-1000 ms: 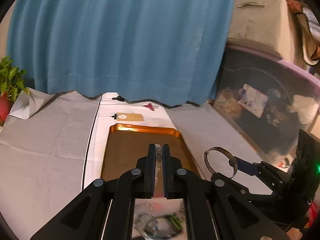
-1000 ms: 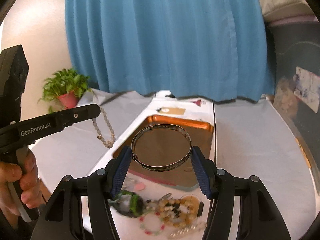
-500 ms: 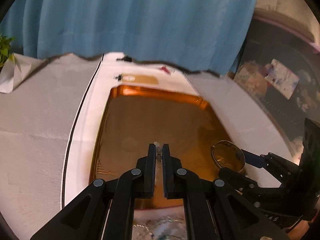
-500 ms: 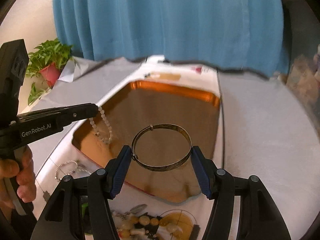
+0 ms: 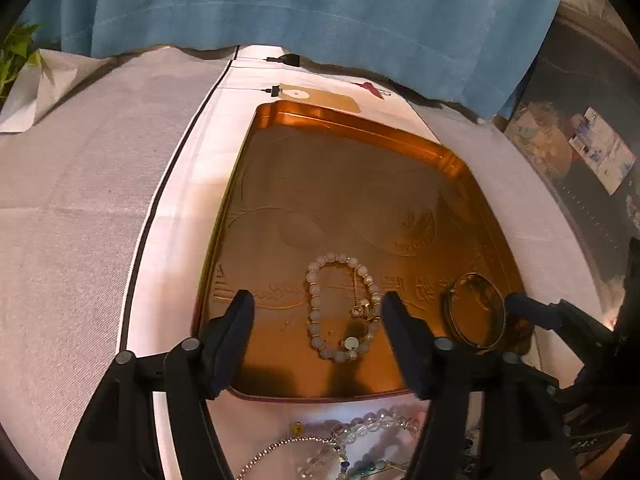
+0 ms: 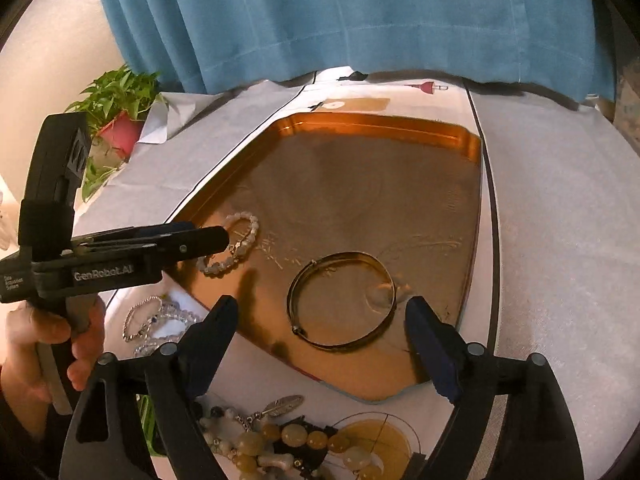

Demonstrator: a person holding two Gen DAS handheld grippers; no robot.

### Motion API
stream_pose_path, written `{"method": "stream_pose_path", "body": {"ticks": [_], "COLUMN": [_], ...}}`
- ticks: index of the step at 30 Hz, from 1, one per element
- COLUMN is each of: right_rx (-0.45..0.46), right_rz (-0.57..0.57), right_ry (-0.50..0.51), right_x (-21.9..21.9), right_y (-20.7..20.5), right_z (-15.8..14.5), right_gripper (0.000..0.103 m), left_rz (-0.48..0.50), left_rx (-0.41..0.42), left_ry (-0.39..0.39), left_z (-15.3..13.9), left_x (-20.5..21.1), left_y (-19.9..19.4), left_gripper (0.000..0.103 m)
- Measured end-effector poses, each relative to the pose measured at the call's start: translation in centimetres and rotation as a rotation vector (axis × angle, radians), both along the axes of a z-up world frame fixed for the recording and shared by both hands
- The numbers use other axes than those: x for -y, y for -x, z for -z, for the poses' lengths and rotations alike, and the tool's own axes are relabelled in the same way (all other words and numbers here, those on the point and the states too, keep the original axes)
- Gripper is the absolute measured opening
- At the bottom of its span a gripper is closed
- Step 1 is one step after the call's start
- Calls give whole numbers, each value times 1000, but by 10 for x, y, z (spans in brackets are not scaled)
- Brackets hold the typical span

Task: Organize jewelry
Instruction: 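Withdraw the right gripper from the tray back toward the jewelry pile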

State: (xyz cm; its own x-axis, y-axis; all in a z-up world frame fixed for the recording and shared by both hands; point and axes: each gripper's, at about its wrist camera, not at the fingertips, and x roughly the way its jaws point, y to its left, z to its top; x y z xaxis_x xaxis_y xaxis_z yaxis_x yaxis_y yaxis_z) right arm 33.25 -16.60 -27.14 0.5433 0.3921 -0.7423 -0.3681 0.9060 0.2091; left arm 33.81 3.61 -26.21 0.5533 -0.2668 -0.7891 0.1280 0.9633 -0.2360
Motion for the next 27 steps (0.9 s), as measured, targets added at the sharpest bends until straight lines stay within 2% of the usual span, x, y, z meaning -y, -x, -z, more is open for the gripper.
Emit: {"method": "stream_pose_path", "body": {"ticks": [3,7,18,21,23,24,25,27], "right_rx": [-4,-8,-18,9,44,60,75,93], "right_rz": [-6,-8,49,66,78,81,85,103], "right_ry": [30,41,-13,-81,-139,-153,-163,-181], "right_x": [-2,-2,18,25,33,36,40,44], "right_y": [5,9,26,33,39,43,48,60], "right_z": [1,-1,-7,-11,-21,-27,-35,-46], "right_gripper": [85,85,85,85,85,85,85,87], "left_rz": [-9,2,30,40,41,40,37,25], "left_rx": [26,32,9,4,-3,13,36,93], "left_ry": [-14,-36,-21,-22,19,43,61,65], "left_z": [2,2,0,-1,-8,-15,-23,-38], "left_x": [1,0,3,5,0,-4,-8,-13], "left_y": [7,13,39,41,46,51,58,76], "left_gripper": [45,42,41,42,44,49,63,80]}}
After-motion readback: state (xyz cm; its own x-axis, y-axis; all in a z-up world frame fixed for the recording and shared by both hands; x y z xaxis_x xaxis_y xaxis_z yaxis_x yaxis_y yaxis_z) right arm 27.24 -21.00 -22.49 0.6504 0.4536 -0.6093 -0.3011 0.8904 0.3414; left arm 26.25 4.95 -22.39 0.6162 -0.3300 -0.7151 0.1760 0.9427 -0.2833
